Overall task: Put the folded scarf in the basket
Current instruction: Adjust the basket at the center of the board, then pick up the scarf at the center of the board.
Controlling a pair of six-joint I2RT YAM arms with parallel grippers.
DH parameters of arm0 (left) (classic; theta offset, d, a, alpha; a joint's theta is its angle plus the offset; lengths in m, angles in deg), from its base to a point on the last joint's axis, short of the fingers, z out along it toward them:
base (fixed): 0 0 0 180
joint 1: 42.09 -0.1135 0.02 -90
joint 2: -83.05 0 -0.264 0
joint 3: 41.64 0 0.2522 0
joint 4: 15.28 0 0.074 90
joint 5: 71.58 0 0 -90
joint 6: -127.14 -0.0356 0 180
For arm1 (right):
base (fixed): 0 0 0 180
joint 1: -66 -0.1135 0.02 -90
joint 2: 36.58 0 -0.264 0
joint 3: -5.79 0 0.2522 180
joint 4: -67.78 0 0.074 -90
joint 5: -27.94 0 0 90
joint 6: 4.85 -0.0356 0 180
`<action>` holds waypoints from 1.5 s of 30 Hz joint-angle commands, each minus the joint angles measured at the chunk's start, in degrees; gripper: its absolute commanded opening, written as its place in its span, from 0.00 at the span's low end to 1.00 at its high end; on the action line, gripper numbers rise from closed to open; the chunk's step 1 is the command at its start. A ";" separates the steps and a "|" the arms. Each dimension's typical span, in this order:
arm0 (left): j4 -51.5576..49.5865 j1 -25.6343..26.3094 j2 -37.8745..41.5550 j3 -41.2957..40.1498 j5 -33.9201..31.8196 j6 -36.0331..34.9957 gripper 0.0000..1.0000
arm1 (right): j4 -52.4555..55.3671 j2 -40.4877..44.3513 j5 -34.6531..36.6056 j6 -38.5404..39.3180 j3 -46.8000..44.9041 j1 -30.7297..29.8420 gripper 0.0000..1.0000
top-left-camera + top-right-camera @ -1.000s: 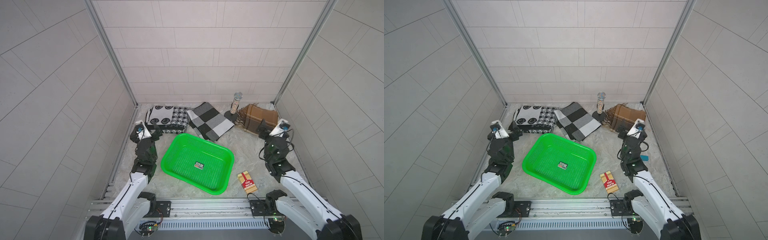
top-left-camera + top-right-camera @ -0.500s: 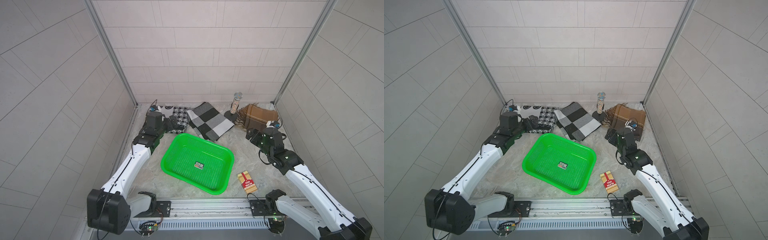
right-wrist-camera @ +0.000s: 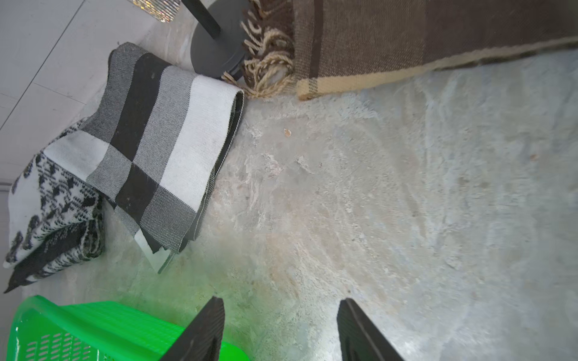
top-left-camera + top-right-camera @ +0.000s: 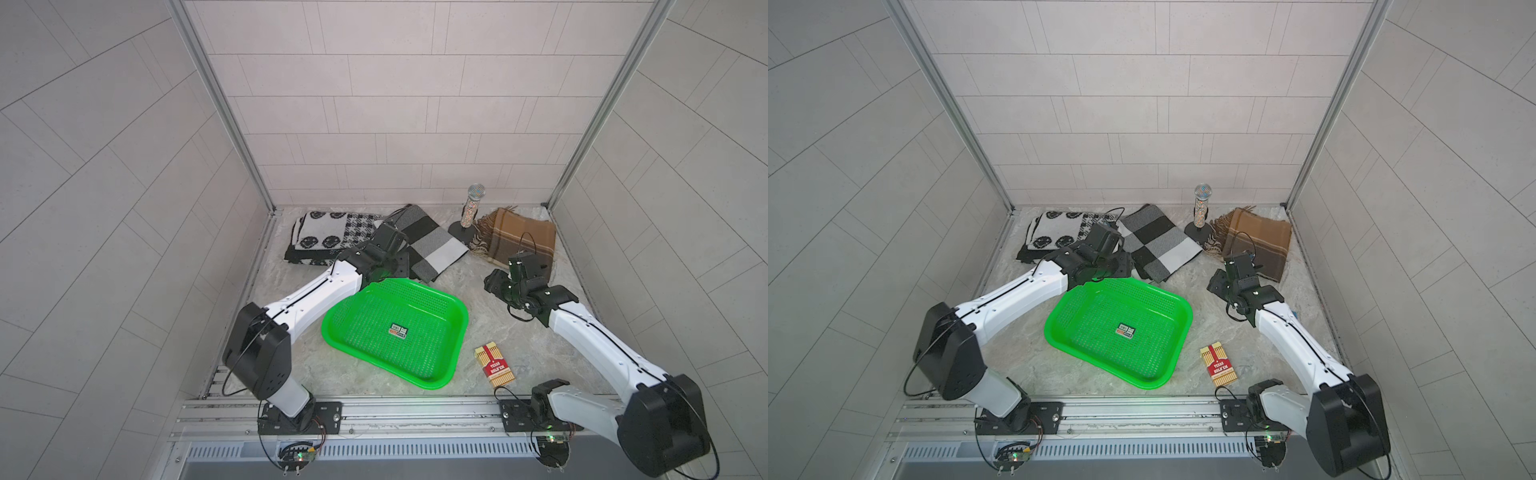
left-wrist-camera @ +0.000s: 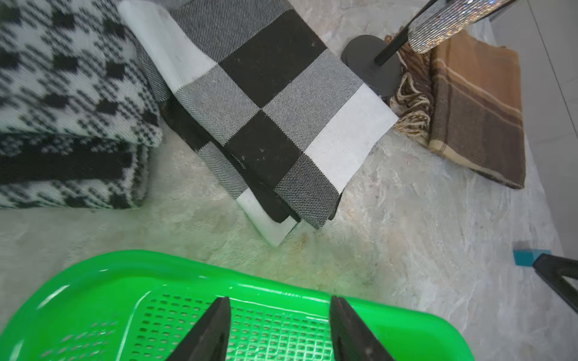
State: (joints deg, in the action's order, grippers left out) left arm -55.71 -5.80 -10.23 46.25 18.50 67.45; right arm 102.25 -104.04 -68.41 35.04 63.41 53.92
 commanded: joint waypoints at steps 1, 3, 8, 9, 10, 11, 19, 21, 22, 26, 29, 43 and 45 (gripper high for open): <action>-0.34 0.00 -3.20 0.15 -1.62 0.90 0.48 | -9.32 -5.35 -7.60 -3.24 0.10 0.39 0.64; -0.25 -0.12 -3.75 -0.72 -3.37 0.44 0.42 | -13.33 -10.16 -9.51 -5.12 1.17 0.17 0.64; 0.92 -1.40 -1.25 -4.65 -7.32 -1.25 0.40 | -20.51 -23.15 -11.95 -9.50 6.03 -1.22 0.61; 0.75 -2.10 -0.81 -5.24 -7.60 -1.54 0.40 | -22.66 -25.54 -12.09 -10.92 6.61 -1.73 0.61; 0.40 -2.85 -0.40 -5.75 -7.89 -1.84 0.40 | -24.13 -27.42 -12.13 -11.90 7.46 -2.25 0.60; 0.25 -3.64 0.04 -6.27 -7.90 -2.00 0.40 | -24.95 -29.48 -12.07 -12.71 8.48 -2.85 0.60; -0.47 -10.64 7.36 -13.88 -7.10 -3.01 0.39 | -33.89 -41.23 -10.23 -21.10 14.26 -6.43 0.60; -0.63 -11.80 9.81 -16.25 -7.11 -3.15 0.39 | -34.72 -43.15 -9.59 -22.72 15.22 -7.01 0.60; -0.86 -12.47 10.68 -17.35 -7.07 -3.14 0.39 | -34.66 -43.89 -9.26 -23.33 15.69 -7.25 0.59; -1.47 -15.51 14.27 -22.05 -5.84 -3.23 0.39 | -33.55 -45.03 -7.08 -25.31 16.01 -8.13 0.57; -2.24 -16.96 17.33 -25.20 -6.18 -3.32 0.39 | -33.27 -45.34 -5.56 -26.22 15.67 -8.52 0.56; -7.50 -20.38 26.29 -24.79 -7.20 -1.41 0.44 | -32.49 -47.53 -3.41 -29.56 16.67 -9.19 0.24; -8.25 -20.39 27.79 -22.97 -6.81 -1.17 0.45 | -32.27 -46.88 -3.28 -29.62 16.52 -9.29 0.14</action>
State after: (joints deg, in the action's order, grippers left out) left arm -61.53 -25.93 15.28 19.91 12.29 65.70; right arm 66.43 -150.10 -73.31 6.01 80.37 45.09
